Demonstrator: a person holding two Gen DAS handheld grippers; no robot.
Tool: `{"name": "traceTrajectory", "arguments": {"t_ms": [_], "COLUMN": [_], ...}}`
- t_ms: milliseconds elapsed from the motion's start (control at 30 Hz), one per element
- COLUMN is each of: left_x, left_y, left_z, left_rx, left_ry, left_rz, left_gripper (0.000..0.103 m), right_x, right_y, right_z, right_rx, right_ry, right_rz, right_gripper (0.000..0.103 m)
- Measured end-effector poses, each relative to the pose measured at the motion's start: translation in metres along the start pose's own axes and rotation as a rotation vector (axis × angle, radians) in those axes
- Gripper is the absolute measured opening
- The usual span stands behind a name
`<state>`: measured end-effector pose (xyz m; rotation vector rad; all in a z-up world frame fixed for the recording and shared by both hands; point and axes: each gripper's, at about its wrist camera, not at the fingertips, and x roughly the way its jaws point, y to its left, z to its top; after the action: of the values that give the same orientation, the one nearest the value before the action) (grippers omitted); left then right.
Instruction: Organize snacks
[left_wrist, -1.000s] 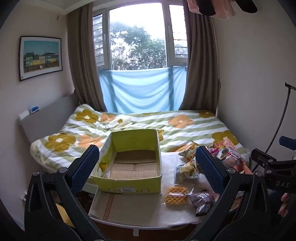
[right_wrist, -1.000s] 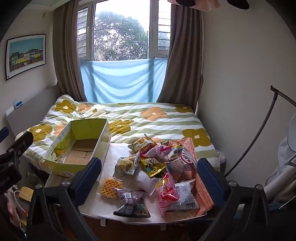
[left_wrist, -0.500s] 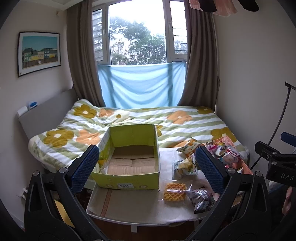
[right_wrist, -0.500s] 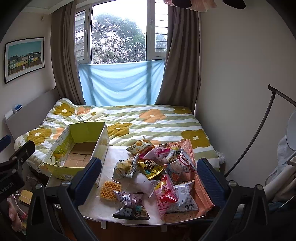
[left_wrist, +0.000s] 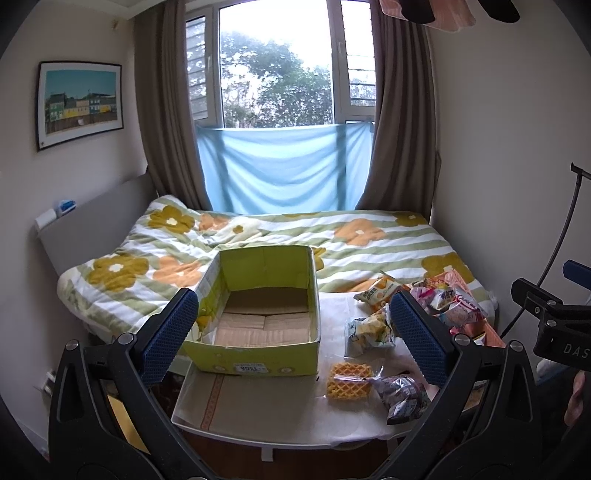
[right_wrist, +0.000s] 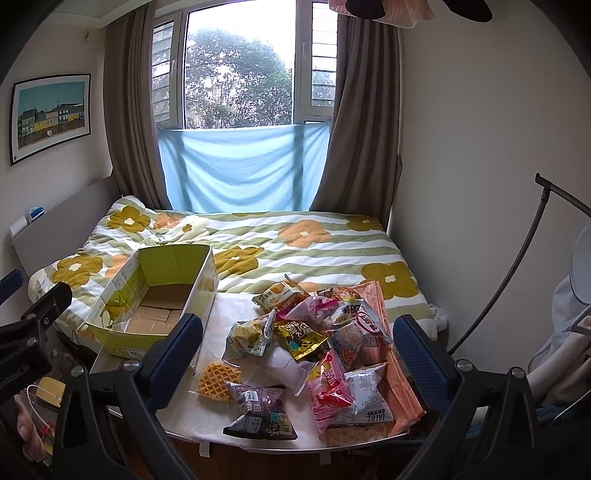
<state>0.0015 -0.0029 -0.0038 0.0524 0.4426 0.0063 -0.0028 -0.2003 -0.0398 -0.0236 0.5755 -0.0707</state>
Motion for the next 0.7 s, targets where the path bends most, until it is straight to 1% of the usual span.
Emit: {"name": "traceTrajectory", "arguments": {"t_ms": [700], "left_x": [0.0059], "left_y": [0.002], "left_z": [-0.0007], "left_rx": [-0.007], "left_ry": [0.015], "left_rz": [0.003], "left_gripper": [0.103], "right_x": [0.0027], "right_y": [0.001], "right_z": [0.0039], "right_rx": [-0.004], "right_ry": [-0.003], "right_rz": [0.004], "right_gripper": [0.103]}}
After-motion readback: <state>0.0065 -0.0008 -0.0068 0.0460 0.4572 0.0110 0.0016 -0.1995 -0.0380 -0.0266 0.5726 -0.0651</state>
